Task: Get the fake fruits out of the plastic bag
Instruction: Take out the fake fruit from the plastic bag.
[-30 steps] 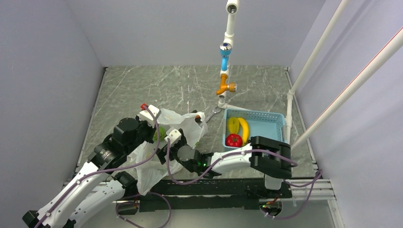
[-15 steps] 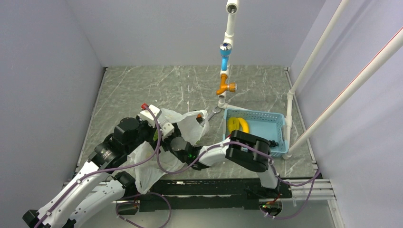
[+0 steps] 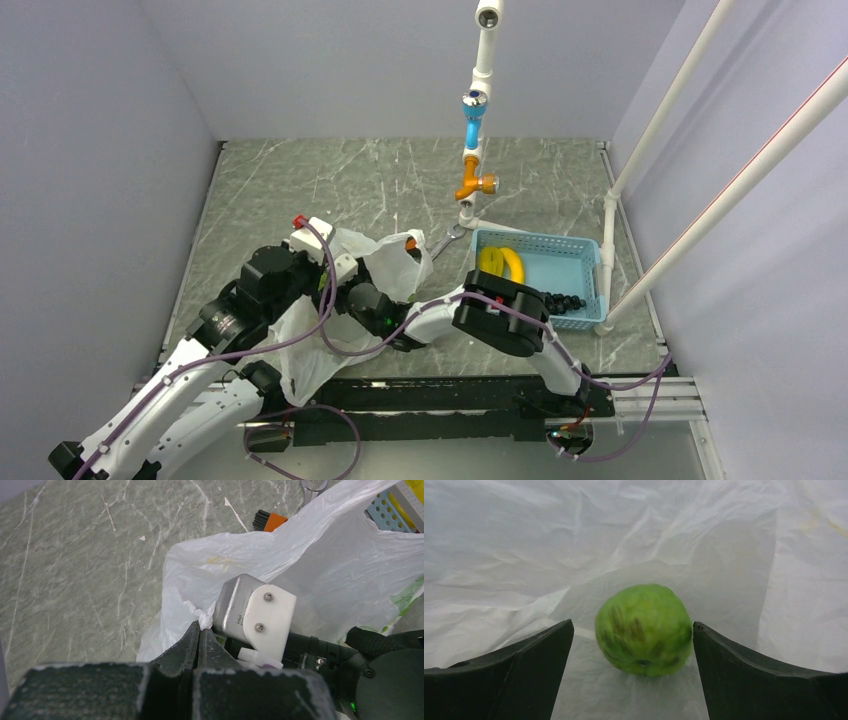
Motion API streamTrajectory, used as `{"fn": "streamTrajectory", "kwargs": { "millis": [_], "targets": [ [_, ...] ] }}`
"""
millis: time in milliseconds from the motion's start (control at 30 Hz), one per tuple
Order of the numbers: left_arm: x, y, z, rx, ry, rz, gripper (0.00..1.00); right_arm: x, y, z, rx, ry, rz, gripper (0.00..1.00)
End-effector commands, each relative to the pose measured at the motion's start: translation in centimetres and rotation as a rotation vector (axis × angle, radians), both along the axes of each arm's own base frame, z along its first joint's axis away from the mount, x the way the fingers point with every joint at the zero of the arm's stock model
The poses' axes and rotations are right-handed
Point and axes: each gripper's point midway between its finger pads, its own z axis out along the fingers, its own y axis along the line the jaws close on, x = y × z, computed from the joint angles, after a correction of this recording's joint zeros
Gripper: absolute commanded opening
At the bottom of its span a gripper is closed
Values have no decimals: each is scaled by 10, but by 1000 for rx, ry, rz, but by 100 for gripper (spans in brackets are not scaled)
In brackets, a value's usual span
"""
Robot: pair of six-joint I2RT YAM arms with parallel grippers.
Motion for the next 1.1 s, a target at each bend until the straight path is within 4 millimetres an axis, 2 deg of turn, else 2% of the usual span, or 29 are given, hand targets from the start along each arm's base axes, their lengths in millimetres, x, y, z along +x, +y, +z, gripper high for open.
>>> {"fn": "streamTrajectory", "kwargs": {
  "millis": [0, 133, 367, 400, 467, 533, 767, 867, 1000, 1067],
  "targets": [
    [-3, -16, 17, -67, -21, -65, 0, 6, 9, -3, 22, 24, 11, 90],
    [-3, -16, 17, -66, -22, -62, 0, 11, 6, -13, 7, 40, 2, 84],
    [-2, -17, 15, -61, -14, -63, 0, 14, 7, -4, 33, 34, 7, 74],
    [-2, -17, 15, -60, -13, -63, 0, 14, 9, -3, 38, 32, 15, 74],
    [-2, -17, 15, -59, -11, -63, 0, 14, 13, -2, 41, 36, 35, 83],
    [-2, -16, 14, -58, -12, -60, 0, 13, 17, -3, 38, 41, 51, 87],
    [-1, -16, 13, -54, -8, -56, 0, 20, 24, -6, 35, 43, 30, 87],
    [-1, -16, 12, -51, -5, -56, 0, 22, 24, -9, 28, 41, 15, 78],
    [-1, -15, 13, -50, -7, -51, 0, 22, 19, -3, 47, 32, 11, 53],
    [-1, -13, 13, -48, -10, -42, 0, 20, 17, 1, 53, 33, 15, 46]
  ]
}}
